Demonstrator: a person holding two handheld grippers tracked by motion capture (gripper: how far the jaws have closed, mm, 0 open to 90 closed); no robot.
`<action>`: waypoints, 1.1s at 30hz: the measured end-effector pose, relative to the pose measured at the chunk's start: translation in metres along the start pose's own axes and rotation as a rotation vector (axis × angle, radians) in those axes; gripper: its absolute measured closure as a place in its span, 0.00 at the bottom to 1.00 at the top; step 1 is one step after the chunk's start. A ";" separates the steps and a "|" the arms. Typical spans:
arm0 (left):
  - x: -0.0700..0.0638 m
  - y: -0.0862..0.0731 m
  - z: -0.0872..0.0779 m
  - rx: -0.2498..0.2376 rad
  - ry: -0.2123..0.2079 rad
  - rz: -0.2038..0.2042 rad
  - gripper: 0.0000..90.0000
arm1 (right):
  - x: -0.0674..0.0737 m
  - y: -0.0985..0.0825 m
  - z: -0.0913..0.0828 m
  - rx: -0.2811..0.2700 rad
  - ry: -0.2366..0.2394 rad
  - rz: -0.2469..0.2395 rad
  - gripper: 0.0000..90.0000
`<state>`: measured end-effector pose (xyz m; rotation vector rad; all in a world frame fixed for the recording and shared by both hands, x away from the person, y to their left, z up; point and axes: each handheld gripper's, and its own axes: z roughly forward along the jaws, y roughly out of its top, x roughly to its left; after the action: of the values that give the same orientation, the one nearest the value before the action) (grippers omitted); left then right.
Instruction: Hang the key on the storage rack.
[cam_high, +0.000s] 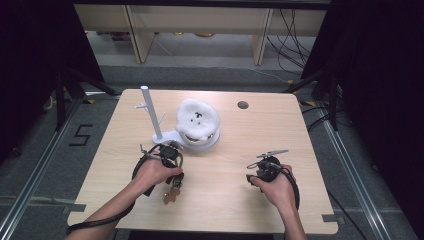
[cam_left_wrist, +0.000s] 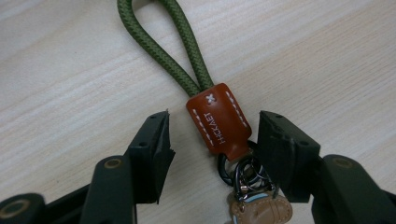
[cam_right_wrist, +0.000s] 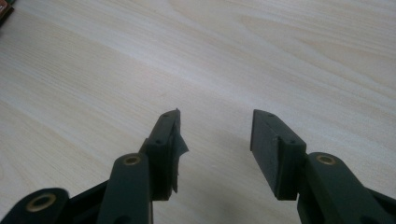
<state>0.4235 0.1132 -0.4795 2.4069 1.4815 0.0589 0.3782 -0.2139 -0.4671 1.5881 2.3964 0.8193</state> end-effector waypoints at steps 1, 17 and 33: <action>-0.001 0.000 0.001 -0.002 0.002 0.000 0.50 | 0.000 0.000 0.000 0.000 -0.001 0.001 0.60; -0.002 0.000 0.000 0.046 0.007 0.046 0.64 | 0.002 0.000 0.000 0.007 -0.005 -0.005 0.59; -0.005 0.004 0.005 0.040 0.013 0.025 0.57 | 0.003 -0.001 0.003 0.016 -0.014 -0.021 0.58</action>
<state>0.4256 0.1064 -0.4823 2.4612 1.4722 0.0516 0.3769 -0.2103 -0.4694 1.5662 2.4118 0.7850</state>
